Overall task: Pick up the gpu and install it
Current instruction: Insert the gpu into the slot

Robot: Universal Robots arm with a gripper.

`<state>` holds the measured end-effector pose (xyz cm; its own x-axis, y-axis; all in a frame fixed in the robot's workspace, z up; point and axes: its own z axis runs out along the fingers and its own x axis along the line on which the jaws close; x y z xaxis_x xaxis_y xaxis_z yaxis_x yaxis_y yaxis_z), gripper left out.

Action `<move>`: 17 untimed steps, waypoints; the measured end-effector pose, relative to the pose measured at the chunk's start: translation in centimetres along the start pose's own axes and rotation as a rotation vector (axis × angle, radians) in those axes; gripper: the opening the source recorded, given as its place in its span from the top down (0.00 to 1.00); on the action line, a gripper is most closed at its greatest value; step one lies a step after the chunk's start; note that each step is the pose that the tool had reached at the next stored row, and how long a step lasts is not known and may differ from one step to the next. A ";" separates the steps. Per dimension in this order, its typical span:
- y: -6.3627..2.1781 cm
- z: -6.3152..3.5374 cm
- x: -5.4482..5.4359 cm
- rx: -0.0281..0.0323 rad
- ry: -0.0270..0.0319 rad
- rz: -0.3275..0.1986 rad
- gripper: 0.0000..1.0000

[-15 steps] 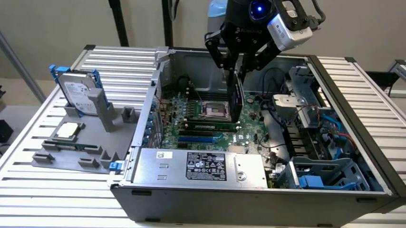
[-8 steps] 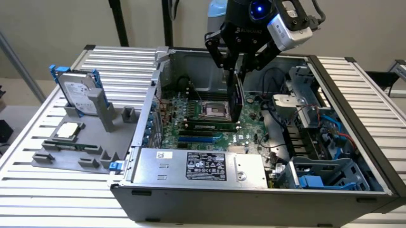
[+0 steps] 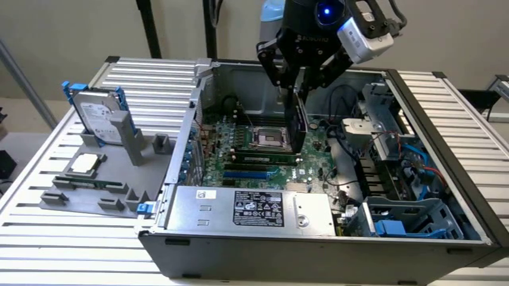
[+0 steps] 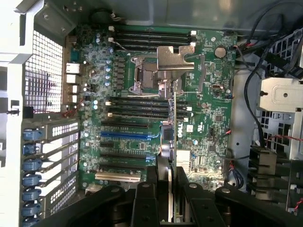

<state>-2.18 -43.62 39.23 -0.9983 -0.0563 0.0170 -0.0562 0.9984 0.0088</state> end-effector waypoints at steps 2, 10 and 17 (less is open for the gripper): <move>0.00 0.01 0.0 0.0007 0.0004 -0.037 0.73; 0.00 0.13 0.0 0.0032 0.0017 -0.182 0.73; 0.00 0.29 0.0 0.0040 0.0026 -0.310 0.73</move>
<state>-2.17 -43.62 38.95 -0.9335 -0.3583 0.0167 -0.3582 0.9336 0.0101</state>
